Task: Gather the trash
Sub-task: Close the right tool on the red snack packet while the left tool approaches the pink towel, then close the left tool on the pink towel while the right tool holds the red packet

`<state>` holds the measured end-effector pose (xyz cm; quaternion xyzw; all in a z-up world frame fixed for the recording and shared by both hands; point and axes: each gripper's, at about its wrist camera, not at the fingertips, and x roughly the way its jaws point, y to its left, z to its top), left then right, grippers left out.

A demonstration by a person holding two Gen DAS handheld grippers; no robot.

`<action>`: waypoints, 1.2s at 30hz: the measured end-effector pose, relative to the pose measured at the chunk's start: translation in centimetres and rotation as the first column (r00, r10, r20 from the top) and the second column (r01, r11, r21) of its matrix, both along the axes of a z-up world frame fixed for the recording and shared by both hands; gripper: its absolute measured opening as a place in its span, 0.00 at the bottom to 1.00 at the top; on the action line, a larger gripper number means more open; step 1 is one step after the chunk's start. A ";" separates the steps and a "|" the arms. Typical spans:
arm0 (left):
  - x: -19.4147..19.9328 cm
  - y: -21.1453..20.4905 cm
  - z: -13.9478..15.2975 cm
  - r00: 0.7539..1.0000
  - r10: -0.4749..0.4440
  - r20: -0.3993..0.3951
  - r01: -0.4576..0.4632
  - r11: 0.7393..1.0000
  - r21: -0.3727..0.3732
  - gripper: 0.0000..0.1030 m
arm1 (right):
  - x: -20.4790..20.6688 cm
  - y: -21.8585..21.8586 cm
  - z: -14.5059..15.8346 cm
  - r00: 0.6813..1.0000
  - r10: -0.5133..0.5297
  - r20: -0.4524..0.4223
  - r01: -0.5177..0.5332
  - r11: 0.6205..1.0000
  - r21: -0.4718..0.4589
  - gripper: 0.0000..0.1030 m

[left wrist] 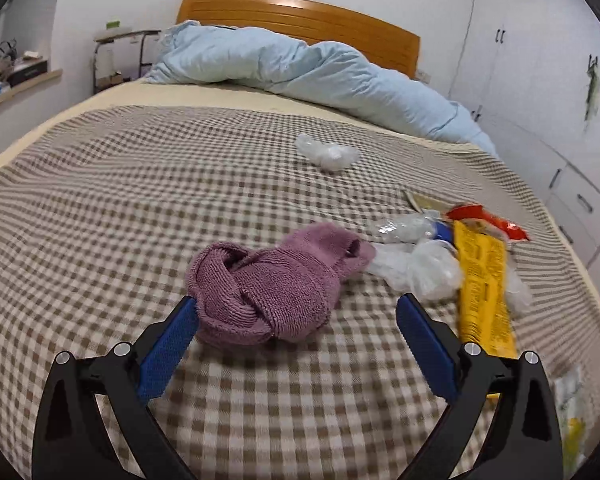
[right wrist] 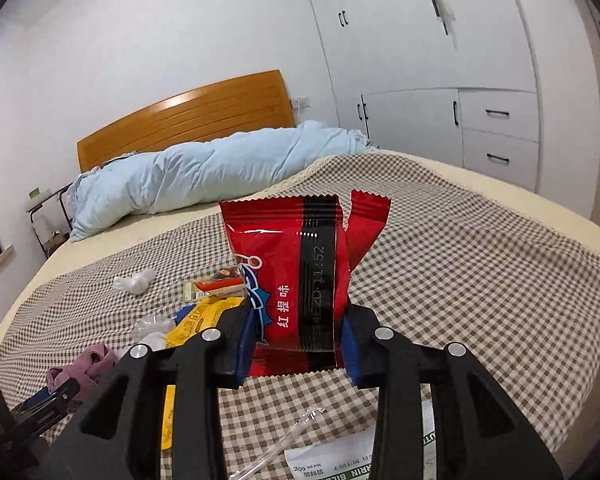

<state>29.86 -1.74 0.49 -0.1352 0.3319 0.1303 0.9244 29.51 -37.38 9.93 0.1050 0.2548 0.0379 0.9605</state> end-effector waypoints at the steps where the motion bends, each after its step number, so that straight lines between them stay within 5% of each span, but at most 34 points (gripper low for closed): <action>1: 0.3 0.1 0.0 1.000 0.007 -0.002 -0.007 1.000 0.012 0.93 | 0.0 -0.1 0.0 1.000 -0.001 -0.002 0.001 1.000 0.000 0.34; 7: 2.3 1.3 -1.1 0.998 0.031 -0.057 -0.029 0.999 0.033 0.93 | 0.1 0.0 -0.2 1.000 -0.006 -0.004 0.006 1.000 -0.019 0.34; 12: 2.9 2.6 -2.1 0.996 0.027 -0.083 -0.031 0.999 -0.043 0.91 | 0.2 0.7 -0.9 1.000 -0.005 -0.012 0.005 0.999 -0.042 0.34; 16: 2.4 3.0 -2.2 0.996 0.057 -0.063 -0.061 0.996 -0.062 0.66 | 0.3 1.8 -1.5 1.000 0.016 -0.026 -0.017 0.998 -0.053 0.34; 21: 1.9 3.4 -1.9 0.998 0.055 -0.025 -0.057 0.994 -0.092 0.49 | 0.0 3.0 -1.7 0.999 0.038 -0.020 -0.039 0.996 -0.081 0.34; 36: -0.3 3.0 1.4 0.993 0.076 0.095 -0.067 0.993 -0.099 0.48 | -0.4 2.5 -1.0 0.999 0.050 -0.007 -0.051 0.997 -0.066 0.34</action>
